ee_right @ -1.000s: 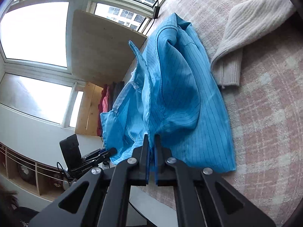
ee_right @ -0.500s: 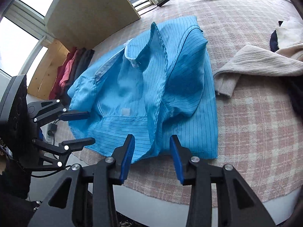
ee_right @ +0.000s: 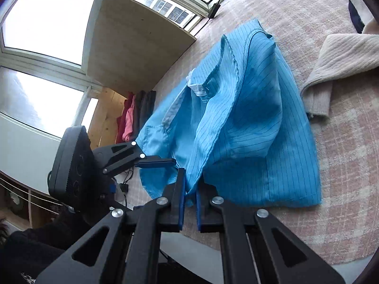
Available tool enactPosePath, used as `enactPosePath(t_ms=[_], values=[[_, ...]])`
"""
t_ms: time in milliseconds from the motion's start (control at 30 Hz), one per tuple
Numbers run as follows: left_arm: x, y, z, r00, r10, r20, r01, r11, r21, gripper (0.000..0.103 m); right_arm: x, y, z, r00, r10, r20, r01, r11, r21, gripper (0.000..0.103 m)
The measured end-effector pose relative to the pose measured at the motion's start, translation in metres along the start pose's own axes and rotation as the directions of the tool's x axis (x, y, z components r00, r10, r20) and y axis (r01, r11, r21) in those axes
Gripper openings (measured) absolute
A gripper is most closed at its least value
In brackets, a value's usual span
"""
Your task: Fold clothes
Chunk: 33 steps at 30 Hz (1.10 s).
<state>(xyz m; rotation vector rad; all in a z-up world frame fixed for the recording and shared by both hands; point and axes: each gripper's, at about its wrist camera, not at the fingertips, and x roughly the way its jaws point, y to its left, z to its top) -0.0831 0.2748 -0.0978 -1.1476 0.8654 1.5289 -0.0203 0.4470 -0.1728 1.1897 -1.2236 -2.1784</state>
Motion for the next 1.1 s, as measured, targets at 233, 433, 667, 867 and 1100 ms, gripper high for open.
enactPosePath(t_ms=[233, 433, 667, 867, 1100], values=[[0.007, 0.011, 0.004, 0.999, -0.04, 0.021, 0.041, 0.998, -0.038, 0.056, -0.024, -0.02, 0.004, 0.948, 0.274, 0.16, -0.296, 0.945, 0.138, 0.007], [0.004, 0.023, -0.018, 1.0, -0.019, -0.003, 0.019, 0.997, -0.072, 0.057, -0.013, -0.011, -0.005, 0.996, 0.044, 0.082, -0.049, 0.997, 0.063, 0.012], [0.008, 0.028, -0.036, 0.999, -0.042, -0.023, 0.039, 0.992, -0.12, 0.057, 0.007, 0.01, -0.028, 0.984, -0.178, 0.009, 0.179, 0.981, -0.077, 0.04], [0.004, 0.023, -0.037, 0.998, -0.053, -0.027, 0.05, 0.994, -0.097, 0.057, 0.034, 0.012, -0.038, 0.977, -0.213, -0.017, 0.211, 0.975, -0.068, 0.04], [-0.012, 0.015, -0.029, 0.998, -0.064, 0.003, 0.064, 0.996, -0.058, 0.057, 0.048, 0.014, -0.031, 0.994, -0.109, 0.009, 0.109, 0.992, -0.065, 0.022]])
